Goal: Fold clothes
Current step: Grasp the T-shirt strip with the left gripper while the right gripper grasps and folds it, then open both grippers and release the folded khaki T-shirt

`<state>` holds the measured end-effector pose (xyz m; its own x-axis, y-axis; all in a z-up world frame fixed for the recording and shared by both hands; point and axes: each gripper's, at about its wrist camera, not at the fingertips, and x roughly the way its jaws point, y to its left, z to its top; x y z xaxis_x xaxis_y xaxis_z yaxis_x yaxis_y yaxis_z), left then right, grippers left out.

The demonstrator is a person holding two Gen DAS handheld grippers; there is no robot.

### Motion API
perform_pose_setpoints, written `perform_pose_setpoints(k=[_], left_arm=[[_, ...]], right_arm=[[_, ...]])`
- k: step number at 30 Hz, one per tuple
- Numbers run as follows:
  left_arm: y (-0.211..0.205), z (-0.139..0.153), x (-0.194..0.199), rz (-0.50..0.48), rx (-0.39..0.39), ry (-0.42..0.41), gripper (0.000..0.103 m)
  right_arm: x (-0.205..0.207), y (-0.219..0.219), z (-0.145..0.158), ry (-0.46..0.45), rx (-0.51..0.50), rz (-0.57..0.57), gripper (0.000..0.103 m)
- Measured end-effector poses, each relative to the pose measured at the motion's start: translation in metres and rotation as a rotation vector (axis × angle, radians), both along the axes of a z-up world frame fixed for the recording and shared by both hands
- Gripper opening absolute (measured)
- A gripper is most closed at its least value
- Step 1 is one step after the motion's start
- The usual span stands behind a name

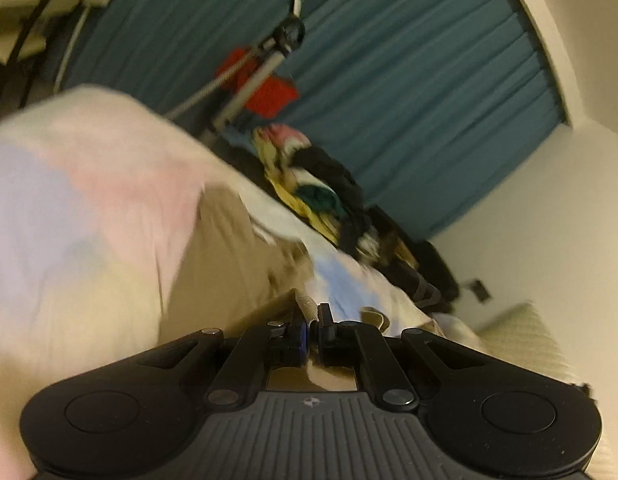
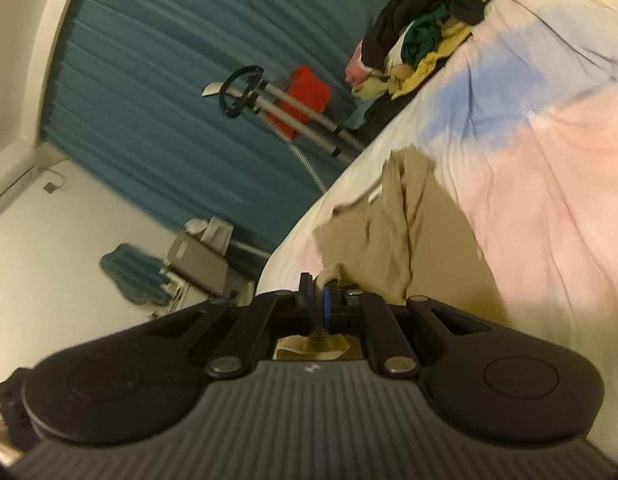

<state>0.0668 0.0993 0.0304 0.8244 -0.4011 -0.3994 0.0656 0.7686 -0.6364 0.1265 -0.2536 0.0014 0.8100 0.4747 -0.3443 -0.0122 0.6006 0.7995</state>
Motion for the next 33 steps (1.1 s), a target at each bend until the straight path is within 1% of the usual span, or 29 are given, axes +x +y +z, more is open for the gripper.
perform_pose_setpoints(k=[3, 5, 6, 8, 10, 13, 15, 16, 19, 22, 23, 24, 25, 26, 27, 28, 29, 30, 31, 33], left_arm=[[-0.016, -0.002, 0.046, 0.038, 0.109, -0.022, 0.005], [-0.024, -0.017, 0.075, 0.05, 0.169, -0.023, 0.005], [-0.026, -0.029, 0.09, 0.051, 0.181, -0.016, 0.005], [-0.027, -0.057, 0.119, 0.044, 0.181, 0.005, 0.005], [-0.03, -0.085, 0.141, 0.035, 0.227, 0.023, 0.006], [-0.036, -0.125, 0.17, 0.019, 0.317, 0.051, 0.005], [-0.036, -0.146, 0.184, 0.01, 0.338, 0.08, 0.006], [-0.035, -0.153, 0.189, 0.003, 0.339, 0.091, 0.006], [-0.035, -0.165, 0.197, -0.026, 0.341, 0.112, 0.007], [-0.035, -0.16, 0.193, -0.057, 0.368, 0.1, 0.009], [-0.035, -0.156, 0.19, -0.061, 0.37, 0.094, 0.012], [-0.035, -0.15, 0.184, -0.065, 0.37, 0.085, 0.022], [-0.036, -0.145, 0.179, -0.069, 0.369, 0.077, 0.028], [-0.036, -0.139, 0.174, -0.072, 0.369, 0.069, 0.041], [-0.037, -0.133, 0.167, -0.069, 0.371, 0.054, 0.054], [-0.038, -0.125, 0.159, -0.06, 0.373, 0.033, 0.06], [-0.039, -0.118, 0.15, -0.052, 0.374, 0.013, 0.074], [-0.04, -0.111, 0.14, -0.045, 0.378, -0.006, 0.086], [-0.042, -0.104, 0.129, -0.038, 0.383, -0.026, 0.088], [-0.049, -0.092, 0.107, -0.044, 0.414, -0.07, 0.088]], right_arm=[[0.045, 0.005, -0.015, 0.014, -0.047, -0.034, 0.008], [0.07, 0.007, -0.029, 0.027, -0.067, -0.044, 0.008], [0.081, 0.008, -0.039, 0.022, -0.091, -0.046, 0.008], [0.101, 0.013, -0.061, 0.033, -0.162, -0.053, 0.008], [0.119, 0.019, -0.083, 0.055, -0.232, -0.055, 0.008], [0.142, 0.029, -0.117, 0.105, -0.296, -0.044, 0.008], [0.158, 0.036, -0.139, 0.138, -0.339, -0.036, 0.008], [0.161, 0.039, -0.143, 0.143, -0.361, -0.027, 0.008], [0.17, 0.047, -0.153, 0.157, -0.417, -0.005, 0.008], [0.167, 0.053, -0.145, 0.14, -0.479, 0.019, 0.009], [0.164, 0.053, -0.142, 0.135, -0.482, 0.018, 0.01], [0.162, 0.052, -0.138, 0.129, -0.485, 0.017, 0.01], [0.158, 0.053, -0.134, 0.123, -0.485, 0.013, 0.012], [0.153, 0.055, -0.129, 0.105, -0.502, 0.013, 0.018], [0.146, 0.059, -0.123, 0.077, -0.531, 0.007, 0.027], [0.138, 0.064, -0.117, 0.049, -0.561, 0.001, 0.056], [0.13, 0.068, -0.111, 0.02, -0.588, -0.006, 0.086], [0.119, 0.071, -0.104, -0.021, -0.592, -0.022, 0.091], [0.11, 0.074, -0.098, -0.052, -0.599, -0.027, 0.09], [0.094, 0.08, -0.086, -0.094, -0.622, 0.002, 0.09]])
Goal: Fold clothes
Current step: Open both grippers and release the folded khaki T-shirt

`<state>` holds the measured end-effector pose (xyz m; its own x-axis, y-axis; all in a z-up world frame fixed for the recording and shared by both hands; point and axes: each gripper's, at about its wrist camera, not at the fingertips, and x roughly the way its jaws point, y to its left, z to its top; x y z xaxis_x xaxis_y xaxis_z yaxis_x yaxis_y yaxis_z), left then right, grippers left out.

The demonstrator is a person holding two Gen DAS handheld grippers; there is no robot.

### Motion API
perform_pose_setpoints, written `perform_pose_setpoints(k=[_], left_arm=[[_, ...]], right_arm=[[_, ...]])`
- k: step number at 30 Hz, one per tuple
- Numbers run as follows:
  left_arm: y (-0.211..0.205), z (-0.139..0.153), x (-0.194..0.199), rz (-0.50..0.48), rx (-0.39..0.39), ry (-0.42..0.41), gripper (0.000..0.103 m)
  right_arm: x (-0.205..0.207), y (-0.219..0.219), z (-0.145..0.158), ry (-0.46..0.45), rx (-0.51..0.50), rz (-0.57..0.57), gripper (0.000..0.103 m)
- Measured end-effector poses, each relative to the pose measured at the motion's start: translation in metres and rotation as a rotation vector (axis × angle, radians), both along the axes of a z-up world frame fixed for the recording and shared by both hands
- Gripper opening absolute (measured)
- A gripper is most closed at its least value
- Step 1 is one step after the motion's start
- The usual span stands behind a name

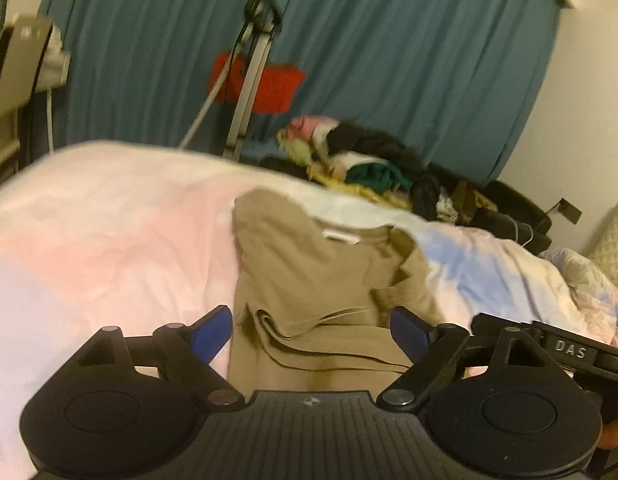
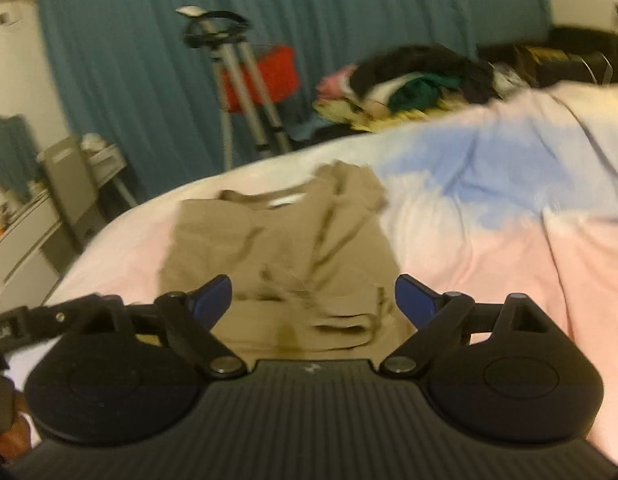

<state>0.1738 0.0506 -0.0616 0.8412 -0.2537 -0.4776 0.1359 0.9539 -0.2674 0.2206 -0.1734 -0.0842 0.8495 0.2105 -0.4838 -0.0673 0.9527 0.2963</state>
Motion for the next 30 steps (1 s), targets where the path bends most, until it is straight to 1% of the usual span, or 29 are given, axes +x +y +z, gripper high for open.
perform_pose_setpoints(k=[1, 3, 5, 6, 9, 12, 15, 17, 19, 20, 21, 22, 23, 24, 25, 28, 30], left_arm=[[-0.004, 0.005, -0.011, -0.01, 0.02, -0.021, 0.089], [-0.011, 0.012, -0.034, -0.023, 0.059, -0.056, 0.095], [-0.018, 0.015, -0.052, -0.02, 0.083, -0.069, 0.098], [-0.02, 0.016, -0.059, -0.02, 0.087, -0.066, 0.098], [-0.022, 0.013, -0.073, -0.026, 0.046, -0.007, 0.098], [-0.02, 0.007, -0.083, -0.029, -0.033, 0.068, 0.098], [-0.016, -0.001, -0.093, -0.016, -0.09, 0.121, 0.098], [-0.014, -0.006, -0.1, -0.005, -0.091, 0.133, 0.098], [-0.017, -0.008, -0.104, 0.006, -0.052, 0.122, 0.098], [-0.019, -0.009, -0.106, 0.011, -0.028, 0.113, 0.098], [-0.02, -0.009, -0.107, 0.014, -0.007, 0.105, 0.098], [-0.021, -0.009, -0.108, 0.014, 0.01, 0.096, 0.098], [-0.023, -0.009, -0.107, 0.014, 0.021, 0.091, 0.098], [-0.023, -0.009, -0.106, 0.012, 0.026, 0.091, 0.098], [-0.024, -0.01, -0.105, 0.008, 0.027, 0.095, 0.098], [-0.026, -0.016, -0.102, -0.005, 0.013, 0.125, 0.098], [-0.027, -0.022, -0.102, -0.025, -0.008, 0.156, 0.098]], right_arm=[[-0.008, 0.003, 0.005, -0.013, -0.012, 0.005, 0.09], [-0.026, 0.006, 0.013, -0.042, -0.036, -0.001, 0.09], [-0.04, 0.006, 0.019, -0.049, -0.042, 0.001, 0.09], [-0.047, 0.007, 0.022, -0.053, -0.044, 0.002, 0.09], [-0.064, 0.01, 0.028, -0.046, -0.039, 0.013, 0.09], [-0.083, 0.012, 0.033, -0.038, -0.029, 0.026, 0.09], [-0.101, 0.013, 0.033, -0.036, -0.022, 0.013, 0.09], [-0.11, 0.014, 0.031, -0.041, -0.033, 0.016, 0.09], [-0.116, 0.017, 0.03, -0.047, -0.044, 0.021, 0.089], [-0.116, 0.018, 0.031, -0.048, -0.048, 0.023, 0.072], [-0.116, 0.019, 0.032, -0.049, -0.053, 0.026, 0.061], [-0.116, 0.02, 0.033, -0.049, -0.058, 0.027, 0.044], [-0.114, 0.02, 0.033, -0.047, -0.07, 0.02, 0.032], [-0.113, 0.019, 0.033, -0.049, -0.075, 0.01, 0.029], [-0.112, 0.018, 0.032, -0.051, -0.079, 0.0, 0.03], [-0.105, 0.007, 0.028, -0.037, -0.011, -0.002, 0.032], [-0.101, -0.003, 0.026, -0.004, 0.084, -0.007, 0.064]])
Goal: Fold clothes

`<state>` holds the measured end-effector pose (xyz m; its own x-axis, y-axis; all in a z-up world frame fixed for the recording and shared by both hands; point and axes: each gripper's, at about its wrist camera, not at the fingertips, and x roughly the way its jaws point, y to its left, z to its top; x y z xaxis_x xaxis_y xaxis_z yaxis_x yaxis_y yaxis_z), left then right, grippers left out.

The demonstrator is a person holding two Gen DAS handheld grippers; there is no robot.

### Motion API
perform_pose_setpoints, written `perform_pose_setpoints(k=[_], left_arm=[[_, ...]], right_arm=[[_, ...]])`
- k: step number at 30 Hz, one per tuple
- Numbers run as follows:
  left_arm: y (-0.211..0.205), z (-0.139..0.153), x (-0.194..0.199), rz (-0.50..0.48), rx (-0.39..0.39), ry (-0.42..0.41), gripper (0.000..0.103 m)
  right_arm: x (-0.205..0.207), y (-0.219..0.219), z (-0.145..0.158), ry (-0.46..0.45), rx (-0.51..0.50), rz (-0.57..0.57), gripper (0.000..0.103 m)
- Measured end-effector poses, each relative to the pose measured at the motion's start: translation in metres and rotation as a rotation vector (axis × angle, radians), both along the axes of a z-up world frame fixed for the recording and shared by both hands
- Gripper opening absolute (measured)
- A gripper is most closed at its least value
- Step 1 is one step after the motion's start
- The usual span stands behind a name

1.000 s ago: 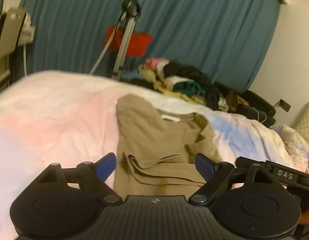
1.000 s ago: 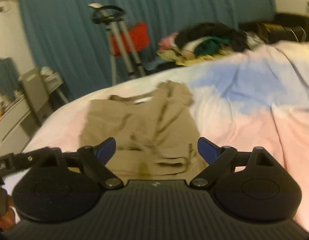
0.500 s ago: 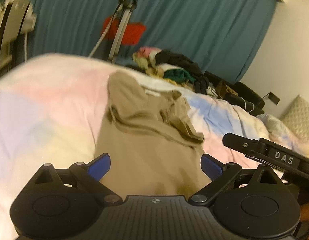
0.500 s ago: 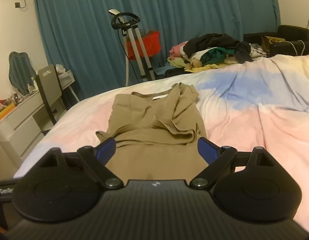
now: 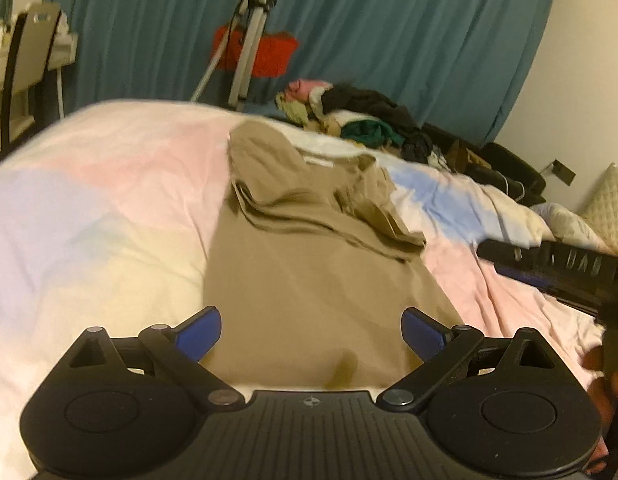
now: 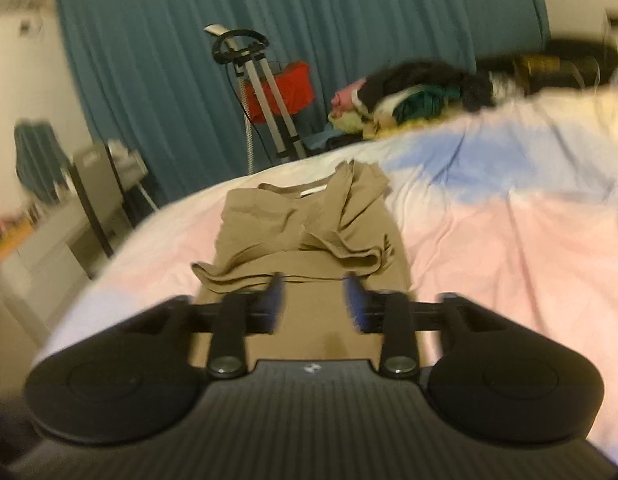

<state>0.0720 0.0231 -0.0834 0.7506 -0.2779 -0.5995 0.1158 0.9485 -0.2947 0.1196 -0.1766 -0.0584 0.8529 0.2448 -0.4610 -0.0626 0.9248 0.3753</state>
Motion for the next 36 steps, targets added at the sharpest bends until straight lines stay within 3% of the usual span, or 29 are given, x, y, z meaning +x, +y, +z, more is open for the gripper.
perform_pose_setpoints(k=[1, 2, 7, 11, 13, 15, 17, 19, 20, 22, 24, 26, 27, 29, 31, 36], left_arm=[[-0.001, -0.003, 0.001, -0.013, -0.017, 0.018, 0.098], [-0.002, -0.006, 0.001, -0.024, -0.035, 0.036, 0.098], [0.003, -0.026, 0.012, -0.037, -0.18, 0.172, 0.098], [0.012, -0.046, 0.02, 0.011, -0.25, 0.265, 0.097], [0.018, -0.054, 0.026, 0.044, -0.28, 0.279, 0.093], [0.024, -0.061, 0.032, 0.123, -0.279, 0.258, 0.084], [0.03, -0.066, 0.038, 0.174, -0.313, 0.249, 0.082], [0.036, -0.068, 0.043, 0.215, -0.35, 0.235, 0.074], [0.037, -0.068, 0.043, 0.231, -0.347, 0.222, 0.065], [0.041, -0.068, 0.047, 0.255, -0.34, 0.202, 0.054], [0.044, -0.068, 0.05, 0.264, -0.358, 0.184, 0.03], [0.047, -0.067, 0.053, 0.27, -0.379, 0.167, 0.018], [0.049, -0.067, 0.053, 0.273, -0.391, 0.161, 0.014], [0.05, -0.064, 0.053, 0.274, -0.408, 0.147, 0.012], [0.051, -0.059, 0.05, 0.271, -0.418, 0.125, 0.01], [0.051, -0.039, 0.031, 0.239, -0.435, 0.027, 0.007]], right_arm=[[0.002, -0.005, -0.001, 0.016, 0.048, -0.002, 0.093], [0.003, -0.01, -0.003, 0.025, 0.102, -0.006, 0.097], [0.008, -0.026, -0.021, 0.152, 0.302, -0.03, 0.096], [0.012, -0.036, -0.052, 0.336, 0.468, -0.091, 0.096], [0.011, -0.039, -0.072, 0.422, 0.588, -0.096, 0.096], [0.011, -0.039, -0.096, 0.506, 0.724, -0.098, 0.096], [0.012, -0.037, -0.111, 0.543, 0.781, -0.12, 0.096], [0.014, -0.037, -0.119, 0.548, 0.801, -0.154, 0.086], [0.015, -0.038, -0.121, 0.535, 0.802, -0.175, 0.081], [0.02, -0.042, -0.123, 0.504, 0.821, -0.208, 0.077], [0.024, -0.045, -0.124, 0.472, 0.832, -0.234, 0.072], [0.028, -0.047, -0.123, 0.452, 0.812, -0.254, 0.061], [0.029, -0.047, -0.123, 0.448, 0.8, -0.26, 0.057], [0.03, -0.047, -0.122, 0.44, 0.775, -0.271, 0.03], [0.03, -0.053, -0.121, 0.43, 0.747, -0.274, 0.019], [0.026, -0.059, -0.101, 0.336, 0.683, -0.239, 0.011]])
